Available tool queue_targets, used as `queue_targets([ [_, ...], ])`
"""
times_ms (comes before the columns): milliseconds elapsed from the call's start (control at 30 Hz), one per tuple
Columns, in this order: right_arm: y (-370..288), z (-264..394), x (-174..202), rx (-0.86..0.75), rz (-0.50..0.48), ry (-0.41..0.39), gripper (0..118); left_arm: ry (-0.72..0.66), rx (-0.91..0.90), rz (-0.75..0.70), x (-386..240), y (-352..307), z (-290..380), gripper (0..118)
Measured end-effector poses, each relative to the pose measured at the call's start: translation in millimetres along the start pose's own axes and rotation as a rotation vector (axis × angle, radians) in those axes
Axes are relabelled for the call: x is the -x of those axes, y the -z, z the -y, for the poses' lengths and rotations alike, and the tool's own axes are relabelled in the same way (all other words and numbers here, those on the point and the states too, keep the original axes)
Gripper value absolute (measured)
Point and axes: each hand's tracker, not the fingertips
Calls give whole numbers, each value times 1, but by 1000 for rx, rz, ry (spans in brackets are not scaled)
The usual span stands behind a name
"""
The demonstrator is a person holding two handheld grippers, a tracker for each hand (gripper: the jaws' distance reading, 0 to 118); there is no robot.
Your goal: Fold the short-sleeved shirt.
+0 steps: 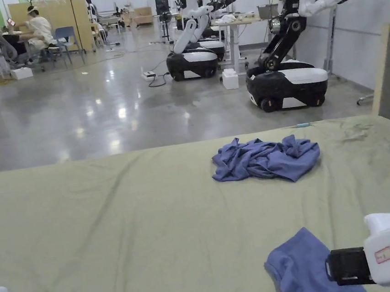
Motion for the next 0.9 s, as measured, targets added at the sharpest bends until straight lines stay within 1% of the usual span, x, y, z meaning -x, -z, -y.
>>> queue_targets([
  [33,21,0,-2,58,7,16,116,0,4,2,-1,-1,2,4],
  [67,34,3,-2,113,22,11,107,0,7,4,-1,-1,5,4],
  [100,47,7,-1,166,47,-3,89,-2,12,6,2,2,3,4],
  [133,54,10,1,180,58,-17,72,-5,19,7,3,1,6,4],
  [167,46,12,3,94,74,-61,70,-7,24,10,3,0,7,4],
  [200,34,11,11,89,90,-97,56,-8,24,12,4,0,7,4],
  [233,27,9,11,50,50,-106,19,-4,19,12,6,-1,6,4],
  [267,22,7,9,33,-32,-86,4,2,12,7,4,-4,6,4],
  [300,16,5,8,46,-15,-48,3,8,1,2,3,-10,5,4],
  [333,1,3,12,42,1,-61,3,11,-10,5,2,-20,5,4],
  [400,-24,5,9,-18,-72,-85,3,4,-55,43,7,-40,2,4],
  [433,-40,8,8,-56,-71,-93,3,-1,-76,57,8,-56,3,4],
  [467,-65,12,19,-85,-82,-119,3,-1,-109,66,10,-72,5,4],
  [533,-105,27,16,-173,-91,-171,3,-7,-128,81,18,-105,10,4],
  [600,-143,42,10,-236,-104,-182,3,-15,-143,105,26,-136,24,4],
  [667,-171,68,-1,-279,-101,-185,3,-4,-155,86,33,-157,45,4],
  [767,-184,108,-15,-259,-104,-192,3,51,-107,39,39,-167,85,4],
  [800,-182,124,-17,-200,-113,-200,3,64,-77,28,38,-166,101,4],
  [833,-180,140,-18,-175,-111,-213,3,80,-46,20,38,-164,116,4],
  [900,-169,169,-19,-135,-58,-273,3,94,-11,0,38,-159,147,4],
])
